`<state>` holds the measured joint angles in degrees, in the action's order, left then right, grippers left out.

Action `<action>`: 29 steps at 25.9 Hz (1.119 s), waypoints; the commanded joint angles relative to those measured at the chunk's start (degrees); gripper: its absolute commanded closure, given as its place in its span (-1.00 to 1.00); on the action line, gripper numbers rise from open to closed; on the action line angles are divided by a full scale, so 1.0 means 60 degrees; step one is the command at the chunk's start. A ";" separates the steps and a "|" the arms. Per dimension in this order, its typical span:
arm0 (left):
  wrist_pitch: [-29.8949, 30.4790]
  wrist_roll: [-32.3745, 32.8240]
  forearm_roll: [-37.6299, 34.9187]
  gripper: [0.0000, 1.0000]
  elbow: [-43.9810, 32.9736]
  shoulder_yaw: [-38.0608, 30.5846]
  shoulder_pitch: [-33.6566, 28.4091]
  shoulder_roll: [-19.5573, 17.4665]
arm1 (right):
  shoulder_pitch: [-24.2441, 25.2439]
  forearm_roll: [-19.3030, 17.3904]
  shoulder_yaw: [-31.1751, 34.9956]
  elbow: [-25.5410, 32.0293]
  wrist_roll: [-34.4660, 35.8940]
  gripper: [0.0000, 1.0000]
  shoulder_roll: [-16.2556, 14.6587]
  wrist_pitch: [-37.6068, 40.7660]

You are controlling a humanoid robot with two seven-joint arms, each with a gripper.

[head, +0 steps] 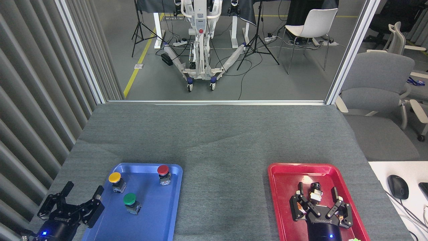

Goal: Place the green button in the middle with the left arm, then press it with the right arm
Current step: 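Move the left hand forward toward the green button on the blue tray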

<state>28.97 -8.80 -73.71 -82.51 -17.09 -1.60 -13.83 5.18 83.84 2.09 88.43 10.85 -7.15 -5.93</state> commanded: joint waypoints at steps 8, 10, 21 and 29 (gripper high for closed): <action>0.0197 -0.0086 0.0068 -1.00 0.0319 0.0241 0.0164 -0.0112 | -0.0029 0.0002 0.0003 -0.0031 0.0052 -1.00 -0.0009 -0.0007; 0.0109 -0.0130 0.0068 -1.00 0.0348 0.0256 0.0179 -0.0068 | -0.0014 0.0002 0.0003 -0.0046 0.0052 -1.00 0.0006 -0.0007; 0.0226 -0.0145 0.0083 -1.00 0.0231 0.0285 0.0120 -0.0127 | -0.0014 0.0002 -0.0011 -0.0046 0.0052 -1.00 0.0035 -0.0007; 0.0607 -0.0159 0.0068 -1.00 0.0231 0.0300 0.0076 -0.0141 | -0.0029 0.0002 -0.0011 -0.0046 0.0052 -1.00 0.0050 -0.0007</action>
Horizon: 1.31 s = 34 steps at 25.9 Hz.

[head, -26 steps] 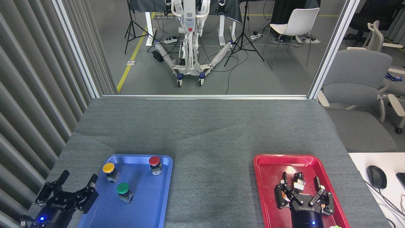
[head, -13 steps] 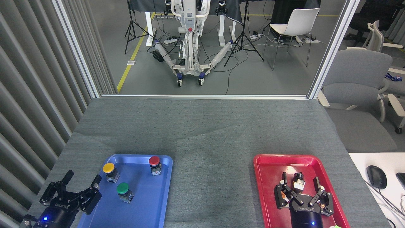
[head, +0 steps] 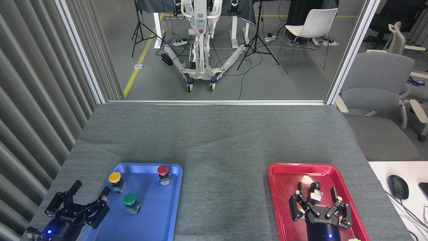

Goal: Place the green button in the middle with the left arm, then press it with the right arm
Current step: 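Move the left hand forward toward the green button on the blue tray, then close the left hand around the green button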

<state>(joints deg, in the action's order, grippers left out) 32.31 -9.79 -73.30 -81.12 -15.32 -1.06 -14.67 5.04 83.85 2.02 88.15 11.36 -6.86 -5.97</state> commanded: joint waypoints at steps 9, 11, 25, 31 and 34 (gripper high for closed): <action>0.0021 0.0006 0.0000 -0.99 -0.0117 0.0005 -0.0058 0.0029 | -0.0005 0.0000 0.0000 0.0000 -0.0032 -1.00 0.0002 -0.0001; 0.0021 0.0021 0.0000 -0.99 -0.0161 0.0005 -0.0058 0.0043 | -0.0005 0.0000 0.0000 0.0000 -0.0032 -1.00 0.0002 -0.0001; -0.0023 0.0006 -0.0923 -0.98 -0.0497 0.0473 -0.0673 0.0088 | -0.0019 0.0015 0.0000 0.0000 -0.0032 -1.00 0.0002 -0.0001; -0.0097 0.0006 -0.1084 -0.97 -0.0835 0.0605 -0.1435 0.0688 | -0.0019 0.0015 0.0000 0.0000 -0.0032 -1.00 0.0002 -0.0001; -0.0477 -0.0184 -0.0996 -0.98 -0.0278 0.0591 -0.1376 0.0937 | -0.0019 0.0000 0.0000 0.0000 -0.0032 -1.00 0.0002 -0.0001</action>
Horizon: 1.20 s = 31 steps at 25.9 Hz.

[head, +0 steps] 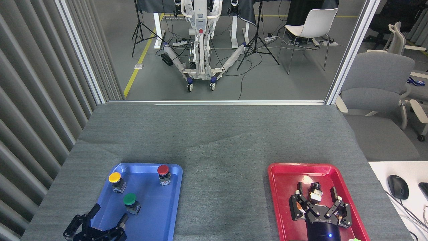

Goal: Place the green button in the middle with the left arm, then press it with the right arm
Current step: 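Close the left hand around the green button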

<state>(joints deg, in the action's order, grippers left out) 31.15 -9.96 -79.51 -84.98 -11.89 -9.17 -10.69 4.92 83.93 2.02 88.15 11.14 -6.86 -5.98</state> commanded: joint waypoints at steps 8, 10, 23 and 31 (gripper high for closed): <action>-0.0358 -0.0479 -0.0136 -0.96 0.2107 0.0311 0.0854 0.0243 | 0.0000 0.0001 0.0000 0.0000 0.0003 -1.00 0.0015 0.0000; -0.0358 -0.0508 -0.0224 -0.96 0.2312 0.0428 0.1030 0.0243 | 0.0000 0.0001 0.0000 0.0000 0.0003 -1.00 0.0015 0.0000; -0.0534 -0.0830 -0.0971 -0.95 0.3206 0.1161 0.1807 0.0316 | 0.0000 0.0001 0.0000 0.0000 0.0003 -1.00 0.0015 0.0000; -0.0637 -0.0830 -0.0913 -0.95 0.3660 0.1161 0.2188 0.0331 | 0.0000 0.0001 0.0000 0.0000 0.0003 -1.00 0.0015 0.0000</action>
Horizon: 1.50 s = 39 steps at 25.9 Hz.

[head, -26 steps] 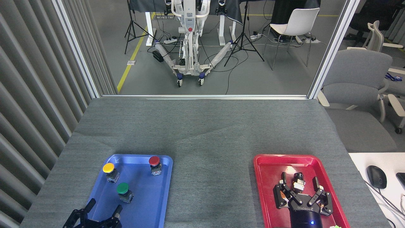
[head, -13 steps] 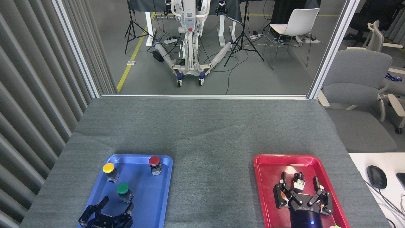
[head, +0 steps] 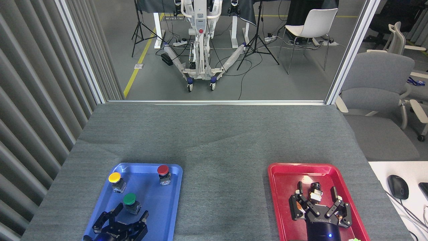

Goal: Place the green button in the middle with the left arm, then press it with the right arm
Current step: 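Close the left hand around the green button, then carry the green button off the tray toward the table middle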

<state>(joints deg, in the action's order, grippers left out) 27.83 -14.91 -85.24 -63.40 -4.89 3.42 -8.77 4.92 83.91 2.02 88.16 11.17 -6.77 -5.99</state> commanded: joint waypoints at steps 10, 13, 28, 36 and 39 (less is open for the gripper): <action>-0.0492 -0.0019 0.0057 -0.48 0.0899 0.0067 0.0632 -0.0003 | 0.0015 0.0019 -0.0014 0.0000 -0.0002 -1.00 0.0058 0.0002; -0.0419 -0.0034 -0.0031 -0.03 0.1060 0.0097 0.0676 -0.0076 | 0.0015 0.0019 -0.0014 0.0000 -0.0002 -1.00 0.0058 0.0002; 0.2291 -0.0810 -0.0075 1.00 -0.0990 0.1488 0.0954 -0.0882 | 0.0000 0.0019 -0.0014 0.0014 -0.0002 -1.00 0.0044 0.0002; 0.2027 -0.0400 -0.0544 1.00 0.0298 0.5091 0.2506 0.1242 | 0.0000 0.0019 -0.0014 0.0000 -0.0002 -1.00 0.0058 0.0002; 0.1764 -0.0400 -0.1276 1.00 0.1470 0.5180 0.2770 0.2194 | 0.0000 0.0019 -0.0014 0.0000 -0.0002 -1.00 0.0058 -0.0013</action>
<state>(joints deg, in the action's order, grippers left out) 39.81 -17.58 -89.47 -60.73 24.36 18.20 -1.14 4.92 84.02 1.93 88.23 11.16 -6.42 -5.99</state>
